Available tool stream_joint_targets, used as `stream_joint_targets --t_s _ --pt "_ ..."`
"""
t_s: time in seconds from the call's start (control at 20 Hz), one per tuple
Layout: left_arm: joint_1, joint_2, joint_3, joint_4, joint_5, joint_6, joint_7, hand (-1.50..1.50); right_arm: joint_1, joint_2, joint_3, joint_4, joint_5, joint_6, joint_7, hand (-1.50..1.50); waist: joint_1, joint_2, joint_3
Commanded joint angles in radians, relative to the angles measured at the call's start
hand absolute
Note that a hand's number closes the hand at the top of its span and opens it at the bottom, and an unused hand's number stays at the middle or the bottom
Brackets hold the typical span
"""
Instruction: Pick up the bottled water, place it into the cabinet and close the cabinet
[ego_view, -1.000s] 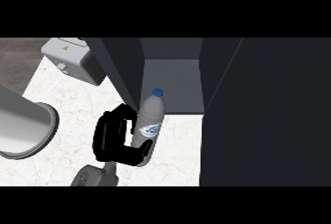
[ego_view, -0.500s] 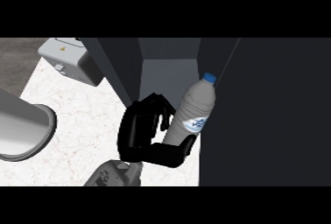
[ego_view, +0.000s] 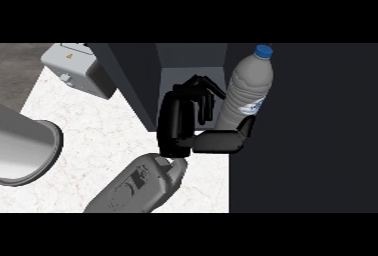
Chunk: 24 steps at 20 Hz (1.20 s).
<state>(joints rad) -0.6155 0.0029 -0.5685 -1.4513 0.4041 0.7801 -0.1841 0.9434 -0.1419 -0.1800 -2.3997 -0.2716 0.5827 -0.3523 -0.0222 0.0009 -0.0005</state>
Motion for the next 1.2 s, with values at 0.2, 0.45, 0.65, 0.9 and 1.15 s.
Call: stream_joint_targets --t_s 0.2,0.45,0.65,0.9,1.15 --pt "-0.121 -0.003 0.038 0.21 0.031 0.018 -0.019 1.5 0.069 -0.007 -0.073 -0.117 -0.145 0.037 0.024 -1.5 -0.007 0.001 0.0" --pt "-0.171 -0.003 0.081 0.319 0.031 -0.034 -0.044 1.5 -0.002 -0.045 -0.12 -0.096 -0.208 0.006 0.088 -1.5 0.006 0.002 0.0" --pt "-0.231 -0.003 0.066 0.444 0.051 -0.009 -0.092 1.5 -0.018 0.002 -0.048 -0.082 -0.131 0.002 0.106 -1.5 -0.004 0.004 0.0" --pt "-0.245 -0.003 0.165 0.591 0.101 -0.08 -0.163 1.5 0.03 0.003 -0.101 -0.058 -0.164 0.06 0.038 -1.5 -0.018 0.005 0.0" --pt "-0.252 -0.003 0.187 0.675 0.185 -0.079 -0.29 1.5 0.003 -0.009 -0.107 -0.06 -0.18 0.051 0.06 -1.5 -0.024 0.008 -0.001"
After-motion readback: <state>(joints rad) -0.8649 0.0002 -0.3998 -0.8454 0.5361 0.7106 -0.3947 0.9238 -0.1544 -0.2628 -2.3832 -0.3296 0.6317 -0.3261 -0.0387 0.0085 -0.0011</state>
